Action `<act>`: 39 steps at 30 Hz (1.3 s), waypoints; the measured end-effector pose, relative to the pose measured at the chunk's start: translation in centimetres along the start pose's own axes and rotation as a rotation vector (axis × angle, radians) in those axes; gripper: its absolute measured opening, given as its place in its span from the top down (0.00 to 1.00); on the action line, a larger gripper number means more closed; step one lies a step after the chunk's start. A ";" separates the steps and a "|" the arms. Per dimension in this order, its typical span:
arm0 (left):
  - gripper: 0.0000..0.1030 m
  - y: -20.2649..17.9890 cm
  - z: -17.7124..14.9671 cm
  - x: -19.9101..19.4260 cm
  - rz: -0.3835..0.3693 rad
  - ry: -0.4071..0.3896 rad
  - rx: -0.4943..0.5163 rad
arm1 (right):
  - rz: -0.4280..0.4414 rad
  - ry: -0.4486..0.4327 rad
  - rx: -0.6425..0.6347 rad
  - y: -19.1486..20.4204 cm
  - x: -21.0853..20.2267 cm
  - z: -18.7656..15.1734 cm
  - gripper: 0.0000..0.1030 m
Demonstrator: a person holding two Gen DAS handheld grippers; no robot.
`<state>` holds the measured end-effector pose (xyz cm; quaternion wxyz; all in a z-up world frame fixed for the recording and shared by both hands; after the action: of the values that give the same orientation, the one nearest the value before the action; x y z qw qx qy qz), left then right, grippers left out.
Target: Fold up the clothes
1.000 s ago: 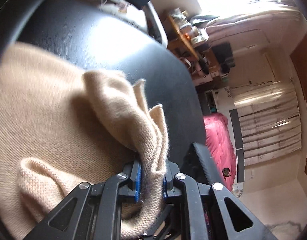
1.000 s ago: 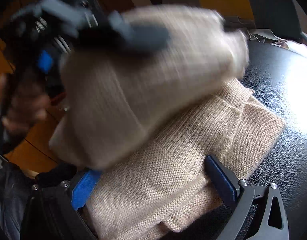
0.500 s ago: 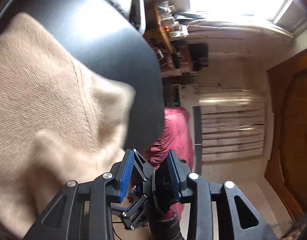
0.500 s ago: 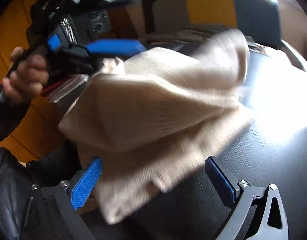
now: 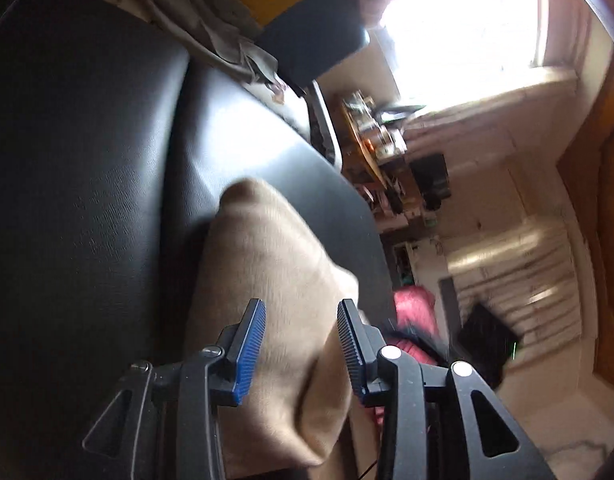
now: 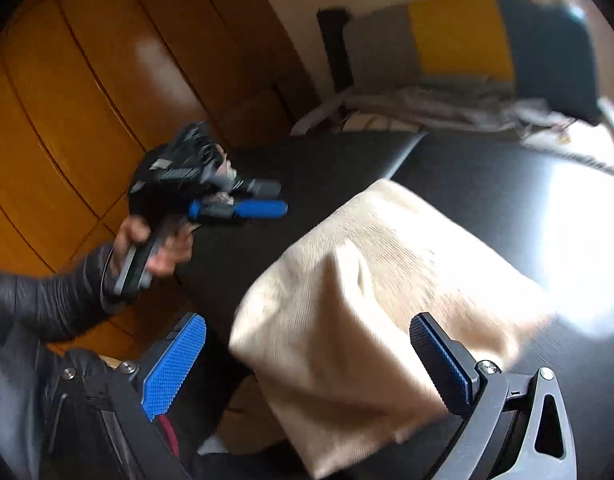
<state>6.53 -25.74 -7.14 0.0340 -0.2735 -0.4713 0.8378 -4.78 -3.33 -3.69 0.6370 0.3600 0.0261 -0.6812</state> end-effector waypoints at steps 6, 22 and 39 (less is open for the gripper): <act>0.63 -0.2 -2.9 0.8 0.040 0.059 0.152 | 0.140 0.230 0.091 1.0 4.2 -2.4 0.00; 0.60 -3.6 -9.8 2.6 -0.096 0.127 0.356 | -0.068 -0.272 0.499 -0.7 -7.2 -10.7 0.00; 0.58 -6.0 -19.4 5.4 -0.131 0.416 0.880 | -0.379 -0.364 0.522 -10.4 -3.3 -4.3 0.88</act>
<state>10.29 -5.71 -12.44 0.2925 -0.3642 -0.0720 0.8813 -12.25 3.54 -9.51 0.3806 0.3719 -0.1959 -0.8237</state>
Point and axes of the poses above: each gripper's, at about its wrist camera, not at the fingertips, and x roughly the way its jaws point, y to its left, z to its top, the point moved 7 cm from there along x, roughly the way its jaws point, and after that the axes turned 11 degrees about -y, right-handed, at the moved point
